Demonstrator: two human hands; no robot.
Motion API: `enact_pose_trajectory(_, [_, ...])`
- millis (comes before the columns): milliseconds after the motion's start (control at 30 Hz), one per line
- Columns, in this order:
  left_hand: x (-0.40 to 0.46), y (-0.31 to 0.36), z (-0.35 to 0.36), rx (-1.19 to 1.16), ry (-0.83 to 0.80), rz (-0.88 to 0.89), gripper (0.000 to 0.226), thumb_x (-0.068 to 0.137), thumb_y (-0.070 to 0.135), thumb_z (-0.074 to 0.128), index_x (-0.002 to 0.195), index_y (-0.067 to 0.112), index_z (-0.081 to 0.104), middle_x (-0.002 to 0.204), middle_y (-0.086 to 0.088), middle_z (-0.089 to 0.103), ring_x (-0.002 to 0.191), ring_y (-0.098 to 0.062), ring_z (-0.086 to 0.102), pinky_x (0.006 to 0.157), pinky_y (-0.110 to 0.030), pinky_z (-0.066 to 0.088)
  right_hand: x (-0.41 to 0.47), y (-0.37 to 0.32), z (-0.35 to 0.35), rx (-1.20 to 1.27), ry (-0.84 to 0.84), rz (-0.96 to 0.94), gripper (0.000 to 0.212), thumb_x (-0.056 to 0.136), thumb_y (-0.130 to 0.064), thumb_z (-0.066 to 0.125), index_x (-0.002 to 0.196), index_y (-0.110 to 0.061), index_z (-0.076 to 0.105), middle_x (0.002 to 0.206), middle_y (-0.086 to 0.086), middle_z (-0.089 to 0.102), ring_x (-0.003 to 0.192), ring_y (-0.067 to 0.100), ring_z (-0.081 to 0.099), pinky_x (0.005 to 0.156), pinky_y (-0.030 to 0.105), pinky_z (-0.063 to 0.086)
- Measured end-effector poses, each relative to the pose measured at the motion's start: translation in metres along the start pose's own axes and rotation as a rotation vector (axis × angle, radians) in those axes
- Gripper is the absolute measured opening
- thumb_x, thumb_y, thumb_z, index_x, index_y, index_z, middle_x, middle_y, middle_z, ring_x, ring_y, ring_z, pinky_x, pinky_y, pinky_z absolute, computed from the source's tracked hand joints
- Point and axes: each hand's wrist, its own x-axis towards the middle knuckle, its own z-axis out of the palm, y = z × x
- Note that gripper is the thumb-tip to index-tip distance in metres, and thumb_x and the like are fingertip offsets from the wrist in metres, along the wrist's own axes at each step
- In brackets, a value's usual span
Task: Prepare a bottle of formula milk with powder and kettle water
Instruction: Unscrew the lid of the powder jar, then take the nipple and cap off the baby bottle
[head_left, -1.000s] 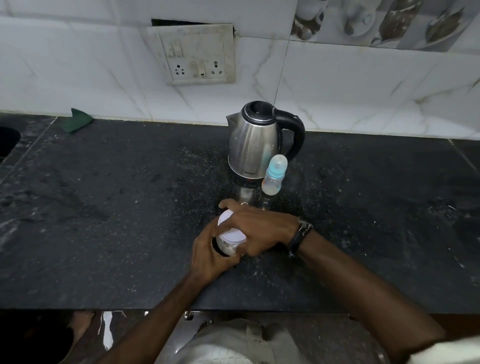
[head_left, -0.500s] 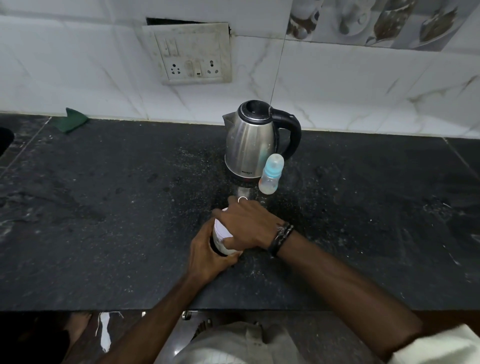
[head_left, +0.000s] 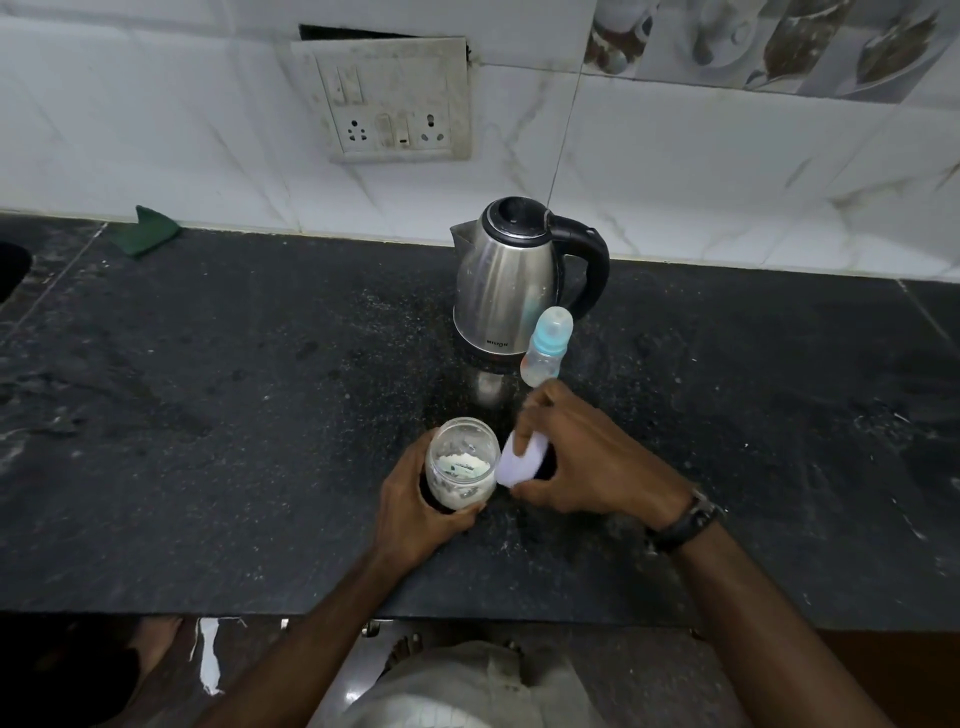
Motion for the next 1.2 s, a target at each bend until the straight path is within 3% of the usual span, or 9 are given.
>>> enact_pose_trajectory(167, [-0.001,-0.008,0.000,0.031,0.011,-0.010,0.095,0.054,0.024,0.098,0.137,0.016,0.053,0.131,0.005,0.064,0.121,-0.011,0.060,0.100,-0.042,0.052,-0.031,0.030,0.041,-0.046,-0.098,0.117,0.032,0.069,-0.044,0.081,0.092,-0.023,0.071,0.121,-0.007,0.051,0.107,0.011,0.055,0.088,0.024,0.046])
enact_pose_trajectory(267, [-0.001,-0.009,0.001,0.034,0.009,0.000,0.096,0.054,0.026,0.098,0.139,0.017,0.052,0.132,0.004,0.063,0.122,-0.011,0.060,0.100,-0.043,0.052,-0.039,0.036,0.081,-0.059,-0.097,0.127,0.031,0.073,-0.041,0.078,0.097,-0.022,0.076,0.138,-0.006,0.050,0.120,0.018,0.052,0.098,0.032,0.045])
enact_pose_trajectory(367, [-0.001,-0.008,0.002,0.031,0.007,-0.015,0.098,0.055,0.029,0.098,0.140,0.017,0.051,0.133,0.005,0.063,0.123,-0.010,0.059,0.100,-0.042,0.052,-0.040,0.038,0.113,-0.033,-0.040,0.132,0.028,0.067,-0.042,0.075,0.088,-0.023,0.080,0.138,-0.006,0.056,0.120,0.024,0.055,0.094,0.039,0.046])
enact_pose_trajectory(433, [-0.002,-0.007,0.002,0.036,0.008,-0.024,0.098,0.055,0.030,0.098,0.140,0.018,0.051,0.134,0.005,0.062,0.124,-0.009,0.058,0.100,-0.041,0.052,-0.039,0.037,0.124,-0.053,-0.011,0.128,0.029,0.065,-0.047,0.075,0.082,-0.024,0.080,0.140,-0.007,0.057,0.119,0.023,0.056,0.092,0.038,0.046])
enact_pose_trajectory(667, [-0.003,-0.005,0.004,0.031,0.018,-0.035,0.099,0.055,0.034,0.097,0.140,0.018,0.051,0.134,0.007,0.062,0.124,-0.008,0.058,0.100,-0.038,0.052,-0.038,0.032,0.142,-0.090,0.033,0.103,0.044,0.059,-0.045,0.082,0.097,-0.028,0.070,0.137,-0.002,0.053,0.117,0.027,0.056,0.090,0.039,0.042])
enact_pose_trajectory(800, [-0.003,-0.009,0.004,0.044,0.019,-0.038,0.100,0.055,0.033,0.097,0.142,0.016,0.050,0.136,0.005,0.061,0.126,-0.010,0.057,0.101,-0.044,0.051,-0.033,0.033,0.129,-0.073,-0.003,0.124,0.066,0.060,-0.072,0.067,0.109,-0.027,0.066,0.146,-0.004,0.043,0.127,0.021,0.047,0.100,0.038,0.033])
enact_pose_trajectory(900, [-0.004,-0.008,0.005,0.045,0.033,-0.035,0.100,0.054,0.033,0.097,0.141,0.017,0.050,0.135,0.005,0.061,0.125,-0.010,0.058,0.101,-0.043,0.051,-0.023,0.034,0.108,-0.039,0.096,0.151,0.071,0.063,-0.084,0.049,0.100,-0.027,0.069,0.135,-0.008,0.054,0.116,0.016,0.056,0.095,0.035,0.039])
enact_pose_trajectory(1067, [-0.003,-0.010,0.004,0.050,0.020,-0.042,0.103,0.053,0.035,0.099,0.142,0.020,0.049,0.136,0.007,0.061,0.125,-0.011,0.058,0.101,-0.045,0.051,0.009,0.053,0.071,0.095,0.429,0.226,0.036,0.084,-0.055,0.064,0.092,-0.020,0.067,0.098,-0.003,0.066,0.087,0.014,0.063,0.078,0.037,0.054])
enact_pose_trajectory(1200, [-0.004,-0.008,0.004,0.062,0.018,-0.036,0.103,0.053,0.033,0.099,0.142,0.020,0.049,0.136,0.009,0.061,0.125,-0.007,0.057,0.102,-0.041,0.051,0.042,0.066,0.039,0.117,0.588,0.343,0.031,0.086,-0.038,0.071,0.105,-0.015,0.064,0.104,0.005,0.067,0.094,0.022,0.064,0.079,0.035,0.052])
